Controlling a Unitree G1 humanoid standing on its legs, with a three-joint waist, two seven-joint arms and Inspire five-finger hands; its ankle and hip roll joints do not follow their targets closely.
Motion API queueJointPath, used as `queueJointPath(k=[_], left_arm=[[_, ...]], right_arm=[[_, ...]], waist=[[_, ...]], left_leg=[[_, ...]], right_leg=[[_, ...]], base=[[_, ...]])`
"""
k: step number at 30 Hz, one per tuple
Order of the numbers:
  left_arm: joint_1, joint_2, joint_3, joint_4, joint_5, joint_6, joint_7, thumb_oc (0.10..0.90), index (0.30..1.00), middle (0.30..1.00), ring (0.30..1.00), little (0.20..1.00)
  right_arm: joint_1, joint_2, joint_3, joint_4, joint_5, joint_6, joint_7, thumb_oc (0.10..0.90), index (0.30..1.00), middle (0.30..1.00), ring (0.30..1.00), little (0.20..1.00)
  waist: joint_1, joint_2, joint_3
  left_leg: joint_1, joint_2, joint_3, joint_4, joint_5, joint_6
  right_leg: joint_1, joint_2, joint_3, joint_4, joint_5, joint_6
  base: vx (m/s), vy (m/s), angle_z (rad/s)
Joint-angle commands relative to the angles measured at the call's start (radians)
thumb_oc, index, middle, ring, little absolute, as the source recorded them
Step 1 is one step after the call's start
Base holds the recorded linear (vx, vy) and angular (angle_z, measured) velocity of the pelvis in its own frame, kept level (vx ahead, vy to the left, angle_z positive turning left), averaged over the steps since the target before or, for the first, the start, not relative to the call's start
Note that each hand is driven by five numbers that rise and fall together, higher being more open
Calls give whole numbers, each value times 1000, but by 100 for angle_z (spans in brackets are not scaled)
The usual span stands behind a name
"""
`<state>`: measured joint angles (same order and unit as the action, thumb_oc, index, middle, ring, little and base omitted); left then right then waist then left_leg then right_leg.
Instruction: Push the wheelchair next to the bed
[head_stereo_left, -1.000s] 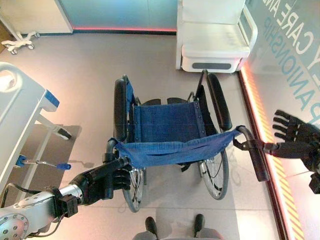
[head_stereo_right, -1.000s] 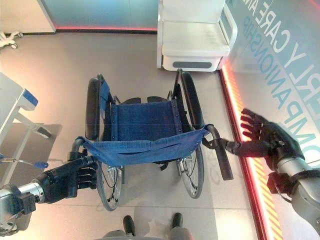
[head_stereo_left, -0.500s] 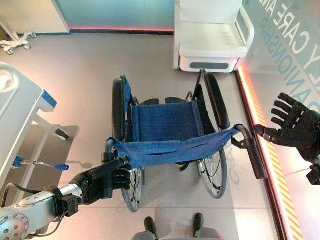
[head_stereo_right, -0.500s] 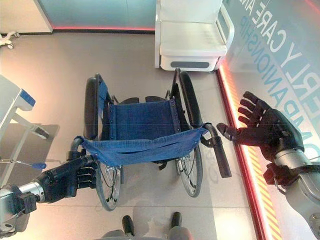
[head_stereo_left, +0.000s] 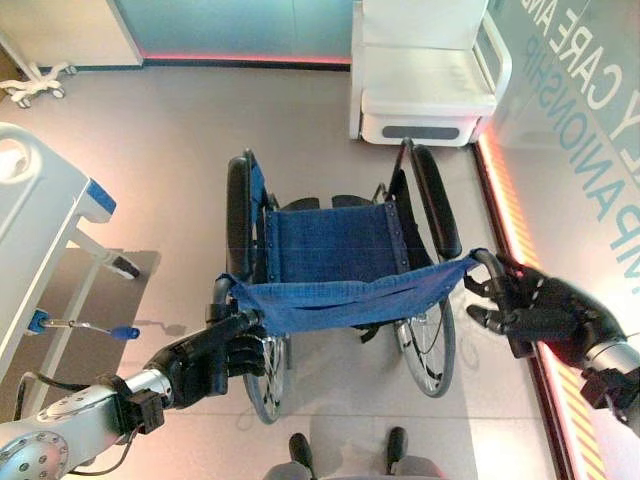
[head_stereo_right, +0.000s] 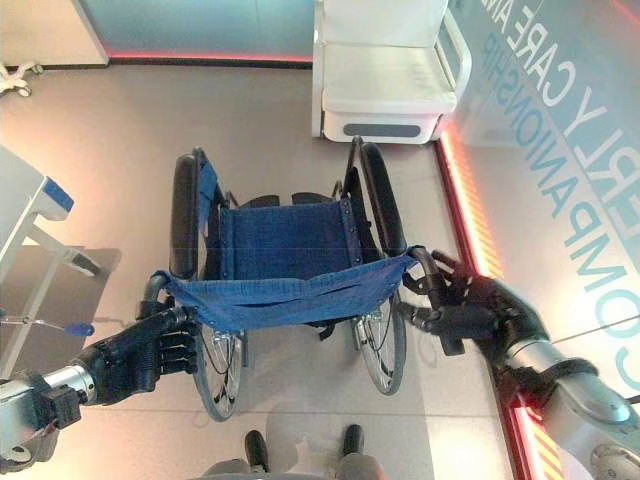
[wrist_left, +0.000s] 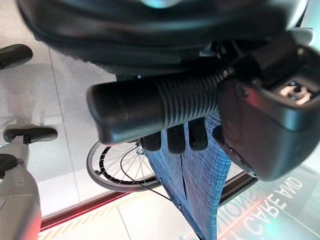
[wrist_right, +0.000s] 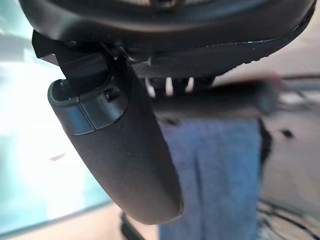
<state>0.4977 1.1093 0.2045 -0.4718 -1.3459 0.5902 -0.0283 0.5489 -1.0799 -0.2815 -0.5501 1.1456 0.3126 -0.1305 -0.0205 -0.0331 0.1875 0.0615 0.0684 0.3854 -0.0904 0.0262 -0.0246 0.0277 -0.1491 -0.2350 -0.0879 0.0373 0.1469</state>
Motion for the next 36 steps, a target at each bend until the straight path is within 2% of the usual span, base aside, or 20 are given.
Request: queueJointPath(k=[1, 3, 8, 11, 15, 19, 26, 36], left_arm=[[-95, -31, -4, -9, -1, -73, -34, 400, 300, 300, 300, 300], [-88, -37, 0, -8, 7, -74, -41, 400, 300, 300, 300, 300], [-82, -33, 0, -9, 7, -76, -46, 400, 300, 300, 300, 300], [-94, -31, -16, 4, 13, -76, -51, 400, 300, 300, 300, 300], [-111, -31, -26, 17, 15, -72, -55, 400, 300, 300, 300, 300], [-155, -21, -43, 29, 2, -51, -43, 400, 300, 300, 300, 300], [-218, -1, -69, 57, -12, -33, -49, 400, 300, 300, 300, 300], [-236, -9, -72, 85, -3, -7, -76, 400, 300, 300, 300, 300]], right_arm=[[-101, -1, -45, 15, -10, -21, 38, 800, 900, 900, 900, 900], [-86, 3, -48, 27, -17, 19, 69, 800, 900, 900, 900, 900], [-73, 1, -32, 37, -40, 61, 122, 800, 900, 900, 900, 900], [-93, -5, -6, 71, -50, 78, 87, 800, 900, 900, 900, 900], [-124, -14, -4, 127, -97, 102, -27, 800, 900, 900, 900, 900], [-193, -29, 9, 169, -55, 144, -79, 800, 900, 900, 900, 900], [-315, -66, 60, 228, -62, 167, -86, 800, 900, 900, 900, 900], [-370, -99, 62, 252, -82, 180, -57, 800, 900, 900, 900, 900]], waist=[[-14, 29, -10], [-11, 27, -11], [-2, 24, -11], [3, 21, -13], [6, 22, -13], [9, 23, -7], [18, 24, 3], [32, 22, -10]], left_leg=[[12, 56, -20, 4, 6, -50], [10, 56, -25, 3, 7, -51], [10, 51, -39, 3, 4, -50], [13, 49, -43, 3, 3, -50], [16, 50, -45, 3, 3, -50], [15, 51, -50, 3, 3, -49], [11, 50, -59, 3, 3, -49], [10, 50, -68, 3, 2, -51]], right_leg=[[16, -41, -62, 40, -4, 43], [16, -41, -66, 42, -6, 42], [19, -41, -73, 44, -5, 44], [23, -42, -79, 45, -5, 44], [26, -43, -83, 47, -5, 44], [25, -42, -83, 49, -5, 43], [26, -43, -87, 50, -2, 43], [31, -40, -96, 47, -4, 40]], base=[[0, 0, 0], [0, 0, 0], [6, -2, 4], [20, -7, 6], [11, -3, 2], [0, 0, 0], [0, 0, 0], [24, -3, 3]])
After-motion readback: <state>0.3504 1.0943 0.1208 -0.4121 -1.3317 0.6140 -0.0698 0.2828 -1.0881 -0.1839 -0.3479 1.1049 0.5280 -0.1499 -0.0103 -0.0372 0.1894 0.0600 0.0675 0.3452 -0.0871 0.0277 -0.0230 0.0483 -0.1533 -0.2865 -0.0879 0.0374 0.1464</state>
